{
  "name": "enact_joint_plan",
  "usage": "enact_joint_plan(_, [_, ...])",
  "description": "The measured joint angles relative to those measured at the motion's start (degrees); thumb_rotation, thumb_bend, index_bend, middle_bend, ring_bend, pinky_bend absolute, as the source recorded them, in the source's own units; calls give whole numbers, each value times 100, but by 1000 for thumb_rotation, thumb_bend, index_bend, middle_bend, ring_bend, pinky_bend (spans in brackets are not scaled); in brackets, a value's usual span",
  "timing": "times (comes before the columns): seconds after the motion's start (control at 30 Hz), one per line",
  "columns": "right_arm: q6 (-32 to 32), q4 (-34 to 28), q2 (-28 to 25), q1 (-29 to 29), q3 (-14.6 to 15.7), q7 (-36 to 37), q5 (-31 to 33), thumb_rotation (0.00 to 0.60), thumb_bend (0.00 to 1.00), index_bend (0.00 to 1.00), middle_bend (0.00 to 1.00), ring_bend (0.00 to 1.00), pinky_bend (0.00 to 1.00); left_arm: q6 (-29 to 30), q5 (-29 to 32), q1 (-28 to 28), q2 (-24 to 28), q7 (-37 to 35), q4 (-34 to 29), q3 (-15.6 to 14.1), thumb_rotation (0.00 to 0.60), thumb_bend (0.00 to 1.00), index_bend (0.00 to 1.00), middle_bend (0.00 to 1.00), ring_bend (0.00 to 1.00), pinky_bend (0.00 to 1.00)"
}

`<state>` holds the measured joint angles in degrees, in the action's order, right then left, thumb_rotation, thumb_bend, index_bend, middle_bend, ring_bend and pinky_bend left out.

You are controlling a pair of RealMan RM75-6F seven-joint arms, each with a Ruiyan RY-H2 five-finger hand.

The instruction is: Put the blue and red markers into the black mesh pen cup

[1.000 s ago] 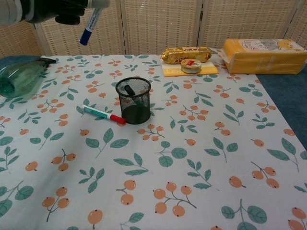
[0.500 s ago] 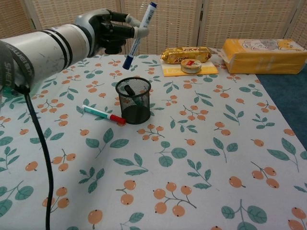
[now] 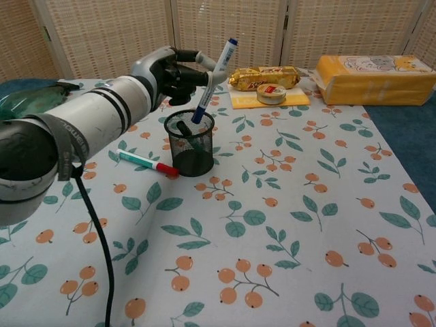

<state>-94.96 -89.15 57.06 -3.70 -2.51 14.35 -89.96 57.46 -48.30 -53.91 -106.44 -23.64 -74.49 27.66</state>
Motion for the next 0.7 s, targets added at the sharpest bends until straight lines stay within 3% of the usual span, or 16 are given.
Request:
enact_joint_plan(0.43, [-182,-25,58,-106,52,-178,-137,600,194,64,63,32,0,-283,-818,382,-209,-1209,740,-41,600,371,598,1000,1000,1000])
enact_joint_plan(0.6, [-208,-36,86,-119,45,-238,-143,600,193,64,63,32,0,-363,-1188,535,-132,-1517,858,-127,600,240,220,1000,973,1000])
enact_joint_plan(0.7, [-185,-40,95,-109,39,-265,-135,600,193,64,63,32,0,-379,-1333,642,13,-1608,813,-162,600,193,90,1000,948,1000])
